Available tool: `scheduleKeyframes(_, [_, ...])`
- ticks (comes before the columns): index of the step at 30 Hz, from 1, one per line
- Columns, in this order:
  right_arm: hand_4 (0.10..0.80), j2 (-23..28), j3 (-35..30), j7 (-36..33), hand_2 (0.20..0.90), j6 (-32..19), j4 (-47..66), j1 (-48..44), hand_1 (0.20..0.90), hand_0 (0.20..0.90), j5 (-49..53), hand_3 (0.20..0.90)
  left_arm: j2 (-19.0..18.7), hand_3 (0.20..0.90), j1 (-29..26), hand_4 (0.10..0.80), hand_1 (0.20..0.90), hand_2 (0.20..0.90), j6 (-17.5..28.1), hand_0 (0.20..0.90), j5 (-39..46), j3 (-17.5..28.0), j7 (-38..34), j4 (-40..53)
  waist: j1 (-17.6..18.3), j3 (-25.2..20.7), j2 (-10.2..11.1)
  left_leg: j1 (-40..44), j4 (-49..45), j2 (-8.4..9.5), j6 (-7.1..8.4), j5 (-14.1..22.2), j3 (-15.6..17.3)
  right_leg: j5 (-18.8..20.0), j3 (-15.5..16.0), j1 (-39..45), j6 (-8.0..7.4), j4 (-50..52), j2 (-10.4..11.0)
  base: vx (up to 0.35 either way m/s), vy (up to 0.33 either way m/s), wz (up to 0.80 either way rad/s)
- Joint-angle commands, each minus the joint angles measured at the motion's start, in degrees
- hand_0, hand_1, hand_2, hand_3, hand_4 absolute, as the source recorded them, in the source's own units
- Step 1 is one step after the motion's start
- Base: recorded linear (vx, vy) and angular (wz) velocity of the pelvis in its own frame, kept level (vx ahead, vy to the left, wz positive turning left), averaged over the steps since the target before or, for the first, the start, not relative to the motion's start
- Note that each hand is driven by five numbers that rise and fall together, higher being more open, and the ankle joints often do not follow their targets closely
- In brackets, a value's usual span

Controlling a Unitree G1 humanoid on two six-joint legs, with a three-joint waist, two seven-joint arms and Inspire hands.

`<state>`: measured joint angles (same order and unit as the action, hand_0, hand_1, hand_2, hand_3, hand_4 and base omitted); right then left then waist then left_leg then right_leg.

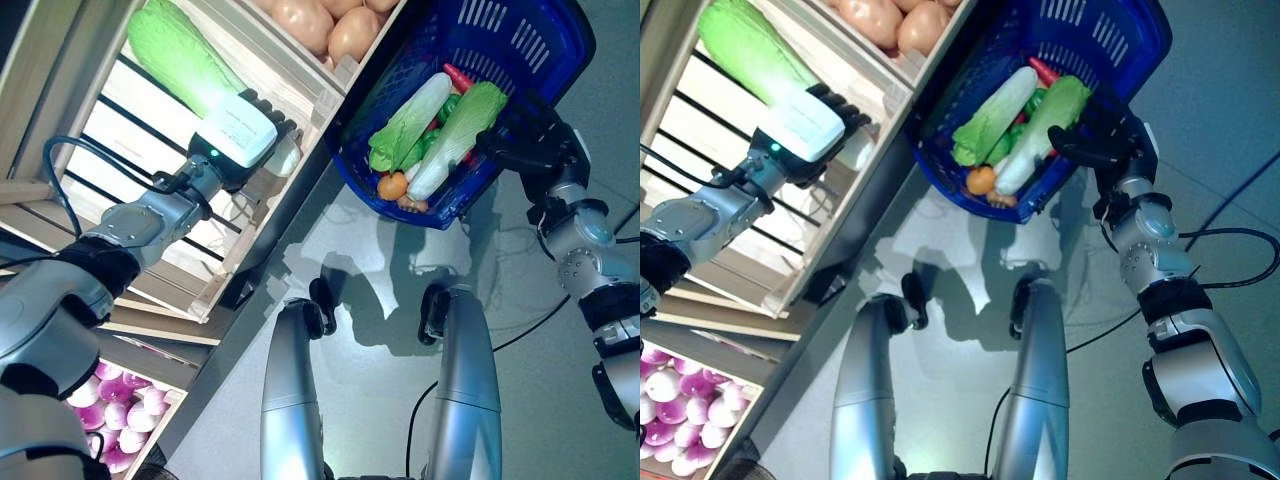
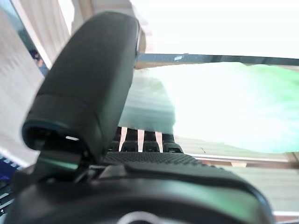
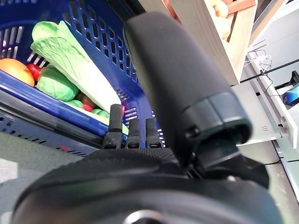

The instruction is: Put vegetables into the basket

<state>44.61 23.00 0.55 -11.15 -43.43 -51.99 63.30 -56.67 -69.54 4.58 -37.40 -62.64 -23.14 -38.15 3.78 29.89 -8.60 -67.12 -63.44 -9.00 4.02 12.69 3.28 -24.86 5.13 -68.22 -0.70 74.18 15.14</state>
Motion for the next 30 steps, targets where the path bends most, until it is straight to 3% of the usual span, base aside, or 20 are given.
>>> scheduleKeyframes(1, [0.8, 1.1, -4.8, -1.8, 0.9, -4.9, 3.7, -2.0, 0.9, 0.9, -1.5, 0.9, -3.3, 0.9, -1.2, 0.8, 0.9, 0.9, -4.3, 0.9, 2.8, 5.4, 4.8, -4.2, 0.1, -0.1, 2.0, 3.8, 1.4, -0.61, -2.8, 5.2, 4.1, 6.0, -2.3, 3.2, -0.44, -6.3, 0.2, 0.0, 0.0, 0.0])
scheduleKeyframes(6, [0.8, 1.0, -4.6, -2.1, 0.9, -4.6, 2.8, -3.5, 0.9, 0.9, -1.6, 0.9, -2.4, 0.9, -0.3, 0.8, 0.9, 0.9, -6.5, 0.9, 2.4, 6.2, 10.2, -5.0, -0.2, -0.1, 1.8, 3.6, 1.5, -0.51, -2.73, 5.2, 4.2, 6.3, -2.1, 3.0, -0.56, -6.6, 0.2, 0.0, 0.0, 0.0])
scheduleKeyframes(17, [0.8, 1.6, -6.2, -2.6, 0.9, -4.7, 2.9, -4.8, 0.9, 0.9, -1.5, 0.9, -0.2, 0.9, -4.0, 0.8, 0.9, 0.9, -8.8, 0.9, -0.5, 6.2, 3.9, -9.2, 0.2, -0.1, 2.5, -0.8, -2.4, -0.92, -3.02, 5.9, 3.9, 5.7, -2.1, -1.0, -0.44, -3.4, 0.7, -0.024, 0.024, -0.01])
scheduleKeyframes(18, [0.8, 1.6, -6.4, -2.7, 0.9, -4.8, 2.9, -4.9, 0.9, 0.9, -1.6, 0.9, 0.0, 0.502, -4.2, 0.535, 0.502, 0.502, -8.9, 0.502, -0.6, 6.2, 3.8, -10.1, 0.2, -0.1, 2.6, -1.3, -2.9, -0.96, -3.05, 6.1, 3.8, 5.6, -2.1, -1.4, -0.45, -3.1, 0.8, -0.039, 0.002, -0.04])
scheduleKeyframes(19, [0.8, 1.5, -6.5, -2.8, 0.9, -5.0, 3.0, -4.9, 0.9, 0.9, -1.6, 0.9, 0.3, 0.3, -4.7, 0.4, 0.3, 0.3, -9.0, 0.3, -0.4, 6.0, 3.6, -10.9, 0.2, -0.1, 2.8, -1.7, -3.3, -1.0, -3.12, 6.2, 3.7, 5.6, -1.9, -1.7, -0.42, -2.9, 0.9, -0.047, -0.013, -0.02])
scheduleKeyframes(30, [0.8, 0.3, -7.1, -3.0, 0.9, -4.9, 3.6, -4.4, 0.9, 0.9, 0.1, 0.9, 1.0, 0.3, -5.2, 0.4, 0.3, 0.3, -7.5, 0.3, -0.4, 6.7, 2.6, -11.5, 0.1, -0.1, 3.3, -0.6, -3.5, -1.46, -3.28, 6.5, 3.7, 5.1, -1.0, -0.5, -0.26, -2.6, 1.2, -0.02, -0.006, 0.0])
